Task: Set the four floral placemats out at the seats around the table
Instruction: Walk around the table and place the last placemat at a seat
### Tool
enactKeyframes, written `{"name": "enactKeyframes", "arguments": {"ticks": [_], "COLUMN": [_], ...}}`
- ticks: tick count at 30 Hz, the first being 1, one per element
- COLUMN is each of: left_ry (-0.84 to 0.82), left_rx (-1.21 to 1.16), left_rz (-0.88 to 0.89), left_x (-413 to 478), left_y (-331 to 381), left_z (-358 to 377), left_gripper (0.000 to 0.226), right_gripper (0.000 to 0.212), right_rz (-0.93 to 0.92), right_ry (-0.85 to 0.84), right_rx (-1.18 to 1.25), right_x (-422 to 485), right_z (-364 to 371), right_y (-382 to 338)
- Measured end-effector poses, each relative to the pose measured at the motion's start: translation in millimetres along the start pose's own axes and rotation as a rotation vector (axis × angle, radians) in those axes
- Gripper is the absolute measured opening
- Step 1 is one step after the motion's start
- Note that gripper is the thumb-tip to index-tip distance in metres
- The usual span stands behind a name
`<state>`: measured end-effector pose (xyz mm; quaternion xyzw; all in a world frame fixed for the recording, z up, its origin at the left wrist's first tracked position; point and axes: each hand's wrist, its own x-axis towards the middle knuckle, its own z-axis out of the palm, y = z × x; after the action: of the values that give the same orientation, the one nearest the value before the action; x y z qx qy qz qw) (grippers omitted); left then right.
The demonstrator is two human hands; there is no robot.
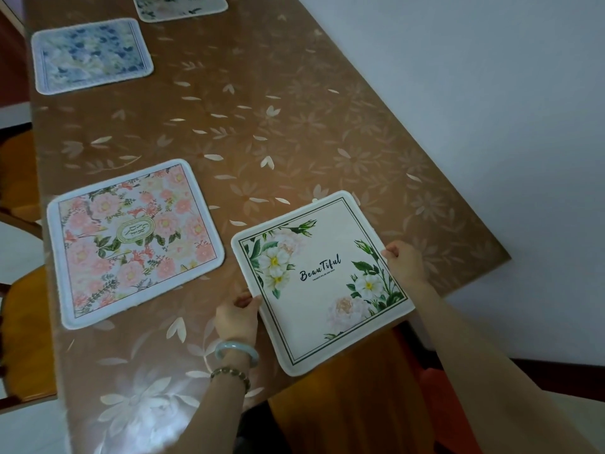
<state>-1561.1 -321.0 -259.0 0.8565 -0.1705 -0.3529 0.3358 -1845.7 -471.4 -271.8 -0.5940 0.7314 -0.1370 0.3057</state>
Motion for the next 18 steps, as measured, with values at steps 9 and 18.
{"name": "enactKeyframes", "arguments": {"ticks": [9, 18], "left_ry": [0.03, 0.018], "left_rx": [0.034, 0.163], "left_rz": [0.076, 0.153], "left_x": [-2.7, 1.6], "left_y": [-5.0, -7.2], "left_z": [4.9, 11.7], "left_gripper": [0.022, 0.036], "right_gripper": [0.019, 0.016], "right_rz": [0.026, -0.005], "right_ry": [0.039, 0.049], "right_rx": [-0.017, -0.186], "right_x": [-5.2, -2.5], "right_z": [2.1, 3.7], "right_y": [-1.3, -8.4]}}
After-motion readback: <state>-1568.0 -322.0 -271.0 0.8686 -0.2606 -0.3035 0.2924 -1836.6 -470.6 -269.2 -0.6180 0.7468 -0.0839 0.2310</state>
